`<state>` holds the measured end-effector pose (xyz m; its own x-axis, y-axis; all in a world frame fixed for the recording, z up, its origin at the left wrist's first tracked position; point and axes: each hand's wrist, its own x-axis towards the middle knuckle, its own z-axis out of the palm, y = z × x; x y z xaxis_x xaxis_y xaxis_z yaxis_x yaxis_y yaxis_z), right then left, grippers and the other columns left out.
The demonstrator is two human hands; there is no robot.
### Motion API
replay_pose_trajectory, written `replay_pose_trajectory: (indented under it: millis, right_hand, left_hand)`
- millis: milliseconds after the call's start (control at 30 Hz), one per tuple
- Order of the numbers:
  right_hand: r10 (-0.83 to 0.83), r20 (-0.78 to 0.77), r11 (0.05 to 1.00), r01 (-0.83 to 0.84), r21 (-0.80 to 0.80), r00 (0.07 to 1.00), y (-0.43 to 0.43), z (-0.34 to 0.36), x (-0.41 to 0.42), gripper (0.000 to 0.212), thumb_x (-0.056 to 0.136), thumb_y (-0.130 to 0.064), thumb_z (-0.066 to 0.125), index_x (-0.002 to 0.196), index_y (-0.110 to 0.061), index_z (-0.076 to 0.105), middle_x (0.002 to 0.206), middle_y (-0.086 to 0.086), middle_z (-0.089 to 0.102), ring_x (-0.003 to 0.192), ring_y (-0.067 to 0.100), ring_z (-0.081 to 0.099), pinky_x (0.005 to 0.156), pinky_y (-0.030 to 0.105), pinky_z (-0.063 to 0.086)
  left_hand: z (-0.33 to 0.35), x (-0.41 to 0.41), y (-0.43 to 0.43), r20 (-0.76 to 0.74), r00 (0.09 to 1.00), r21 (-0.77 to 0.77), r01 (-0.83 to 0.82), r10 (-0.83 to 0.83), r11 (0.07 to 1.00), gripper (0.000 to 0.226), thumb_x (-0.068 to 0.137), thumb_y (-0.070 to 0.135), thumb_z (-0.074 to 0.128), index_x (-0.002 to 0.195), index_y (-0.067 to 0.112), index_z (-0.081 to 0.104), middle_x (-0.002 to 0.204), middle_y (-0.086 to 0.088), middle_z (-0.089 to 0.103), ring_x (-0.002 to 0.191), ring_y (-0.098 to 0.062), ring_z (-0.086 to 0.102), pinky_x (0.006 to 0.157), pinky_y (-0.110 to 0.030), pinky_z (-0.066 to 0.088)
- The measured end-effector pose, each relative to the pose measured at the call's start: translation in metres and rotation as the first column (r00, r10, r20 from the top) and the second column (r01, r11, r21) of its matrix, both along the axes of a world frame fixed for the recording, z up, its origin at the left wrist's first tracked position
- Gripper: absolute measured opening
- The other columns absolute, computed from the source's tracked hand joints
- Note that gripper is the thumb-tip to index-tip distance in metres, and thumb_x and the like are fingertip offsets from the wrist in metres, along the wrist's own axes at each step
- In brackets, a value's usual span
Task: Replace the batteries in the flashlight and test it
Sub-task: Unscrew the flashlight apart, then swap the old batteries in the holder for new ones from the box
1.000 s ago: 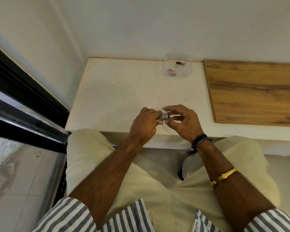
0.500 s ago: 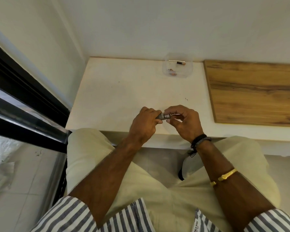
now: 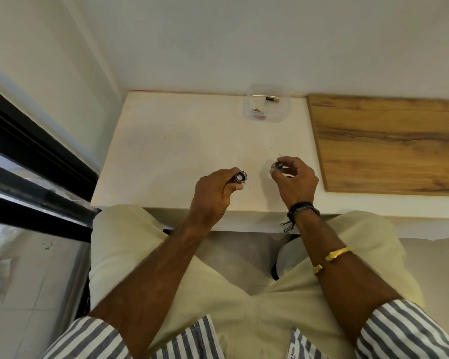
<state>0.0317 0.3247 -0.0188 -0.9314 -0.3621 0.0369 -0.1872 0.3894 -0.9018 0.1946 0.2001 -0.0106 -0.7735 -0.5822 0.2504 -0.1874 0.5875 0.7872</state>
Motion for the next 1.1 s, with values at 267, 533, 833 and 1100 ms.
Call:
replay_pose_trajectory:
  millis: [267,533,833,1100]
  right_hand:
    - [-0.022,-0.057,0.973,0.034,0.229,0.998,-0.008,-0.025,-0.024,0.026,0.082,-0.018,0.082,0.107,-0.015,0.075,0.106,0.003,0.075,0.084,0.014,0.069,0.088,0.034,0.058]
    - [0.023,-0.106,0.946,0.013,0.323,0.994,-0.012,-0.031,-0.022,0.035,0.084,-0.028,0.081,0.116,-0.017,0.072,0.117,0.006,0.069,0.095,0.021,0.069,0.087,0.031,0.053]
    - [0.148,0.169,0.983,-0.125,-0.138,0.974,-0.017,0.006,0.029,0.013,0.091,-0.013,0.07,0.101,-0.016,0.077,0.08,0.003,0.074,0.072,0.019,0.071,0.059,0.031,0.059]
    - [0.295,0.714,0.934,-0.035,-0.355,0.635,-0.007,0.015,0.043,0.02,0.099,-0.01,0.062,0.112,0.0,0.073,0.109,0.019,0.075,0.089,0.026,0.074,0.078,0.032,0.063]
  left_hand:
    - [-0.004,0.002,-0.002,-0.016,1.0,0.02,0.0,0.0,1.0,0.022,0.092,0.016,0.067,0.109,0.029,0.063,0.101,0.009,0.072,0.089,-0.009,0.064,0.081,-0.018,0.048]
    - [-0.003,0.003,-0.006,0.094,0.996,0.008,-0.002,0.001,1.0,0.022,0.099,0.013,0.056,0.12,0.012,0.061,0.106,-0.002,0.068,0.093,-0.02,0.061,0.082,-0.033,0.049]
    - [0.007,-0.003,-0.005,0.28,0.96,-0.275,0.061,0.019,0.959,0.03,0.096,0.015,0.061,0.125,0.015,0.055,0.114,-0.006,0.06,0.102,-0.024,0.051,0.08,-0.036,0.048]
    - [0.018,-0.001,-0.008,0.36,0.933,-0.599,0.229,0.002,0.767,0.033,0.086,0.011,0.068,0.118,0.018,0.068,0.106,-0.004,0.064,0.104,-0.027,0.051,0.087,-0.038,0.037]
